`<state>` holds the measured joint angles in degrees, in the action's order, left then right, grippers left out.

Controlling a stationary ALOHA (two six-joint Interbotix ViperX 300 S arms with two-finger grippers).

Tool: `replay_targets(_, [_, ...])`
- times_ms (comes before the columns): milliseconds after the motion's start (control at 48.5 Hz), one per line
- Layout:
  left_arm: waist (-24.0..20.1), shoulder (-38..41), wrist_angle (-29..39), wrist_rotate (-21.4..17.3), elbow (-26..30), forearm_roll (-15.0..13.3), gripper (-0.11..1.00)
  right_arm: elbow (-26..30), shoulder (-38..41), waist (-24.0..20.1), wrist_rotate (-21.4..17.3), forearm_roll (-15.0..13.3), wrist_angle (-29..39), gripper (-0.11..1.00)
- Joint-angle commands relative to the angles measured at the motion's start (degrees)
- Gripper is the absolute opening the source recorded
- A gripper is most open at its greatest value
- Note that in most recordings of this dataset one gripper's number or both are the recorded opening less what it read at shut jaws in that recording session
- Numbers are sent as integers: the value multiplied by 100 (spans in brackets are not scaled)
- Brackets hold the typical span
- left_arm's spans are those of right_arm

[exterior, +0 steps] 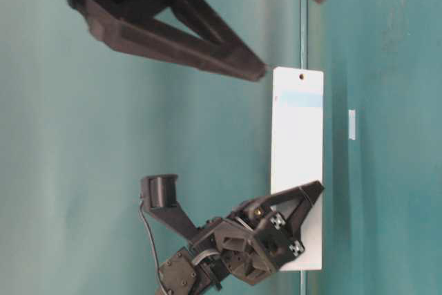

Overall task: Move the wooden board into place and insert the rod into its hole.
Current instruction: 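Carry the board with the left gripper to the table center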

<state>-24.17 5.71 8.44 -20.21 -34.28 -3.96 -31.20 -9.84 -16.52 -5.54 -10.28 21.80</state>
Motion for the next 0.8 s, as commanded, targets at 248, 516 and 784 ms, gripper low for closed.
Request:
replay_targets(248, [633,-114,-18,835,343,0,22,316,-264,18,-9,-88,457,99])
replay_targets(516, [1204,246,-35,1195,659,0,22,316,-272,26,-9,-88,448,99])
replay_targets(784, [1731,835,-62,1406,1266,0,22,316,-272,35,-18,-88,457,99])
